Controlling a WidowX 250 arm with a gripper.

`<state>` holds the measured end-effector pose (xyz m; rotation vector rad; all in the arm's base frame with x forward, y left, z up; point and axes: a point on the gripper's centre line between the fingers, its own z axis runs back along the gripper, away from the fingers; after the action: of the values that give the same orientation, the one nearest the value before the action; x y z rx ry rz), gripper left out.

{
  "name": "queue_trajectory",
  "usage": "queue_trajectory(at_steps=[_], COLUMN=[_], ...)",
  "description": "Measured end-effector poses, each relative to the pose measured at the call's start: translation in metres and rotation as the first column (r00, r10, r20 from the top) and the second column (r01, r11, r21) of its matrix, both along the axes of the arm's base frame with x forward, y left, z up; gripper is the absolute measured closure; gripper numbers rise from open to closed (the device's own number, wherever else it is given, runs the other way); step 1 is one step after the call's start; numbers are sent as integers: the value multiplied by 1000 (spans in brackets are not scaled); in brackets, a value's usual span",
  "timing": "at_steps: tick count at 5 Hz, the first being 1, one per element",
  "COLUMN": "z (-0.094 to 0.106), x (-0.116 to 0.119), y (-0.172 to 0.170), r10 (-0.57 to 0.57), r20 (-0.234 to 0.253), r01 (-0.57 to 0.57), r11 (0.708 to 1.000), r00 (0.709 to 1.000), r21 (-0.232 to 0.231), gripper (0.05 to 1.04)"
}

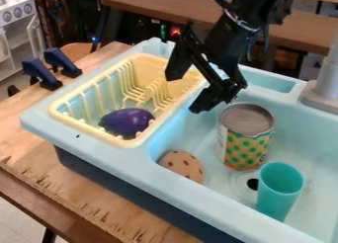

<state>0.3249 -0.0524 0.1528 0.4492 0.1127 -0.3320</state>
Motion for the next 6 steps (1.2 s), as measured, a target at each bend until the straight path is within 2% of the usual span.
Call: queue_trajectory(at_steps=[1, 4, 5, 6], z=[-1, -6, -6, -8], x=[3, 31, 35, 33], y=[1, -26, -34, -39], r10=[0, -72, -85, -88], r20=[11, 34, 37, 53], r01=[0, 71, 83, 86], r11=[1000, 997, 995, 995], r00=[1000, 997, 996, 995], r21=[-5, 40, 53, 44], gripper=[81, 81, 81, 81])
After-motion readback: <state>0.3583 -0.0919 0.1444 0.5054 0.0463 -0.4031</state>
